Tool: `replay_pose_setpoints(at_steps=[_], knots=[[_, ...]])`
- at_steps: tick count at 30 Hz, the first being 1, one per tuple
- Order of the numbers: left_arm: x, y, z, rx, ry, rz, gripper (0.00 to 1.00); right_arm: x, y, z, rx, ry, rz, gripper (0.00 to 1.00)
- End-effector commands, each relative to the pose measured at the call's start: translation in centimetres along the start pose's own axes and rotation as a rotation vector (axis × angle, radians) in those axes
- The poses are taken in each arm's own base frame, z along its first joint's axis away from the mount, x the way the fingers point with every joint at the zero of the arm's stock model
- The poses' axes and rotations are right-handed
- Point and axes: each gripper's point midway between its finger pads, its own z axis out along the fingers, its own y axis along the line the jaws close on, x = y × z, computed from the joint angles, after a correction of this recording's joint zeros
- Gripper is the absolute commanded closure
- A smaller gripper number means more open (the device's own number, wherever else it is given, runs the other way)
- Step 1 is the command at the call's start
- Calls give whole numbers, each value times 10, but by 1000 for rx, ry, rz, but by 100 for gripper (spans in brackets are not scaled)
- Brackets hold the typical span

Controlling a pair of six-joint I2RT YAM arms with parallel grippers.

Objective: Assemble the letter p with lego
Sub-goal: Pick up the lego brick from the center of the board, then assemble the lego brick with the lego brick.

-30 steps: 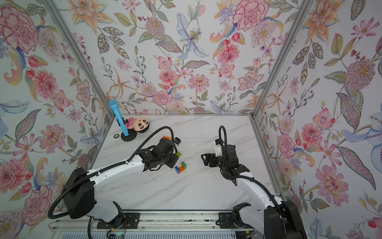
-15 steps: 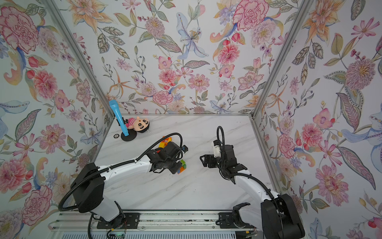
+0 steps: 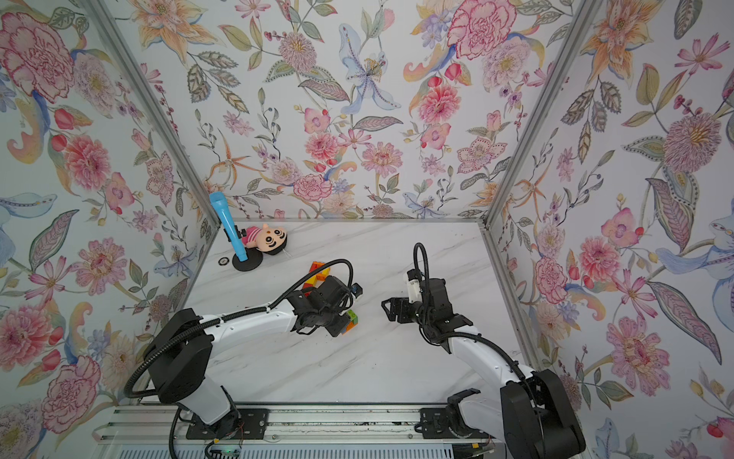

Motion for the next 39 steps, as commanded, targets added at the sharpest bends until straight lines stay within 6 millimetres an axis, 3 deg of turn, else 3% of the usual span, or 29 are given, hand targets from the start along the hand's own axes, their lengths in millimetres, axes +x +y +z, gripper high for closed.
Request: replay_pose_setpoints(at_steps=[1, 26, 39], knots=[[5, 0, 5, -20, 4, 8, 83, -15, 10, 0, -27, -30, -12, 16], [29, -2, 16, -12, 17, 3, 82, -18, 28, 10, -59, -20, -34, 16], [38, -7, 23, 16, -3, -3, 86, 6, 59, 48, -186, 73, -11, 17]])
